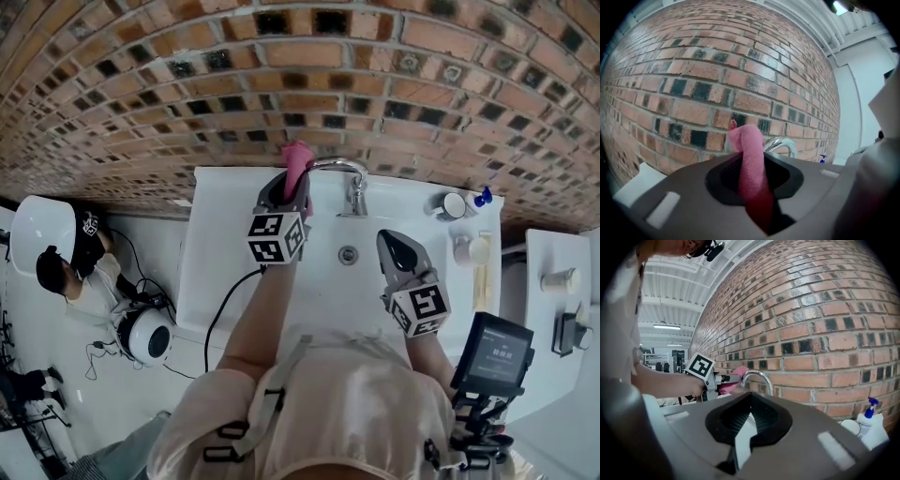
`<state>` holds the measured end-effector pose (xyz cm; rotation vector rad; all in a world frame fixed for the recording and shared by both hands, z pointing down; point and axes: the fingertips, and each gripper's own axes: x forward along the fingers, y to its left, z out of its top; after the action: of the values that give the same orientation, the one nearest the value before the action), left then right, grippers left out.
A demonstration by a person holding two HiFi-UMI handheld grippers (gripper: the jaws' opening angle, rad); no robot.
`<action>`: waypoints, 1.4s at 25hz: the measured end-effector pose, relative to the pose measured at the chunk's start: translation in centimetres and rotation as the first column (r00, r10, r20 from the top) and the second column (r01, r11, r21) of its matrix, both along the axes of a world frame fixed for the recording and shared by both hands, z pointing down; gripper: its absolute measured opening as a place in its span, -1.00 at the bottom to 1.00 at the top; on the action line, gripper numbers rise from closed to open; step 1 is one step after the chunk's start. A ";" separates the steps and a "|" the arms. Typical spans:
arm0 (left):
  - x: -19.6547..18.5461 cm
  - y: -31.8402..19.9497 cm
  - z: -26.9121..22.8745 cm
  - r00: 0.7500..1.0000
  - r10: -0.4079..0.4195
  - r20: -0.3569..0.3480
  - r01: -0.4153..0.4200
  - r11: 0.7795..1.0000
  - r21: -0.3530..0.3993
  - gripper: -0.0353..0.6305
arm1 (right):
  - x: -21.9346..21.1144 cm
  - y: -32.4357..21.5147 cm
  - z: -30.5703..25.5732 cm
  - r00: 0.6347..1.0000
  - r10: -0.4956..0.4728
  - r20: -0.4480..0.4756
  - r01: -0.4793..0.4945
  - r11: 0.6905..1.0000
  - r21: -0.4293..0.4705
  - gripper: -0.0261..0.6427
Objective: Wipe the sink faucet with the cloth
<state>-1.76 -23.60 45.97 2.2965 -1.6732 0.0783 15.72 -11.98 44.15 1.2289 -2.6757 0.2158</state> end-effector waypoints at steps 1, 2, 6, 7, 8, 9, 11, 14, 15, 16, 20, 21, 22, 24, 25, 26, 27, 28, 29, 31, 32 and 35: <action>0.4 0.0 -0.8 1.000 0.009 0.014 -0.010 1.000 0.021 -0.62 | 0.1 0.1 -0.1 1.000 0.001 0.003 -0.001 1.000 0.003 -0.95; 0.9 0.0 -1.5 0.999 0.020 0.029 -0.021 0.999 0.039 -0.62 | 0.1 0.2 -0.2 1.000 0.003 0.005 -0.003 1.000 0.005 -0.95; 3.7 0.0 -3.8 0.994 0.081 0.078 -0.089 0.992 0.094 -0.62 | 0.9 0.6 -0.3 1.000 0.016 0.008 -0.016 1.000 0.004 -0.95; 4.6 0.0 -4.2 0.990 0.102 0.096 -0.112 0.988 0.105 -0.62 | 1.2 0.7 -0.2 1.000 0.022 0.009 -0.022 1.000 0.002 -0.95; 5.7 0.0 -4.5 0.985 0.125 0.115 -0.138 0.984 0.114 -0.62 | 1.5 0.8 -0.1 1.000 0.029 0.010 -0.029 1.000 -0.001 -0.95; 6.8 0.1 -4.6 0.980 0.151 0.132 -0.167 0.979 0.118 -0.62 | 1.8 0.9 0.0 0.999 0.036 0.011 -0.036 0.999 -0.003 -0.95; 9.1 0.1 -4.6 0.966 0.208 0.153 -0.227 0.967 0.118 -0.62 | 2.3 1.0 0.1 0.999 0.045 0.014 -0.045 0.999 -0.005 -0.95; 11.7 0.0 -3.7 0.949 0.267 0.165 -0.287 0.952 0.107 -0.62 | 2.9 0.8 0.3 0.998 0.056 0.018 -0.055 0.998 -0.011 -0.95; 12.4 0.0 -3.1 0.943 0.284 0.175 -0.303 0.948 0.096 -0.62 | 3.0 0.7 0.5 0.998 0.059 0.018 -0.058 0.998 -0.015 -0.95; 13.0 0.1 -2.3 0.935 0.303 0.183 -0.321 0.944 0.076 -0.62 | 3.2 0.6 0.6 0.998 0.062 0.019 -0.061 0.998 -0.019 -0.95; 14.6 0.0 1.8 0.910 0.363 0.199 -0.367 0.930 -0.019 -0.62 | 3.7 0.2 1.5 0.997 0.071 0.022 -0.070 0.997 -0.039 -0.95; 14.8 -0.1 2.7 0.902 0.373 0.216 -0.374 0.927 -0.038 -0.62 | 3.7 0.2 1.8 0.997 0.073 0.022 -0.072 0.996 -0.044 -0.95; 14.9 -0.2 3.6 0.893 0.385 0.232 -0.381 0.922 -0.061 -0.62 | 3.8 0.0 2.0 0.997 0.076 0.022 -0.074 0.996 -0.050 -0.95; 15.2 -0.4 5.5 0.874 0.416 0.251 -0.397 0.909 -0.124 -0.62 | 4.1 -0.3 2.4 0.996 0.083 0.023 -0.082 0.995 -0.060 -0.95; 15.3 -0.4 6.5 0.866 0.431 0.254 -0.403 0.902 -0.156 -0.62 | 4.3 -0.4 2.5 0.996 0.087 0.024 -0.085 0.994 -0.064 -0.95; 15.4 -0.5 7.4 0.860 0.442 0.255 -0.406 0.895 -0.183 -0.62 | 4.5 -0.6 2.7 0.996 0.090 0.024 -0.088 0.994 -0.067 -0.95; 15.4 -0.6 8.1 0.856 0.450 0.255 -0.408 0.890 -0.201 -0.62 | 4.6 -0.8 2.8 0.995 0.093 0.024 -0.091 0.993 -0.068 -0.95; 15.4 -0.6 8.6 0.852 0.456 0.257 -0.410 0.887 -0.213 -0.62 | 4.8 -0.9 2.8 0.995 0.096 0.023 -0.095 0.993 -0.069 -0.95; 15.5 -0.6 8.9 0.850 0.459 0.259 -0.411 0.885 -0.219 -0.62 | 4.9 -1.1 2.9 0.995 0.100 0.021 -0.099 0.993 -0.070 -0.95; 15.5 -0.5 8.8 0.850 0.460 0.257 -0.414 0.885 -0.213 -0.62 | 5.0 -1.3 2.8 0.994 0.108 0.018 -0.107 0.992 -0.070 -0.95; 15.5 -0.4 8.4 0.853 0.457 0.252 -0.416 0.887 -0.199 -0.62 | 4.9 -1.4 2.7 0.994 0.111 0.016 -0.109 0.992 -0.068 -0.95; 15.0 0.0 5.6 0.865 0.436 0.248 -0.418 0.900 -0.124 -0.62 | 4.5 -1.2 2.1 0.994 0.111 0.009 -0.110 0.992 -0.058 -0.95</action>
<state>13.28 -23.59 51.55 2.6580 -1.2057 0.5586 20.22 -13.17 46.24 1.3638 -2.5946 0.3142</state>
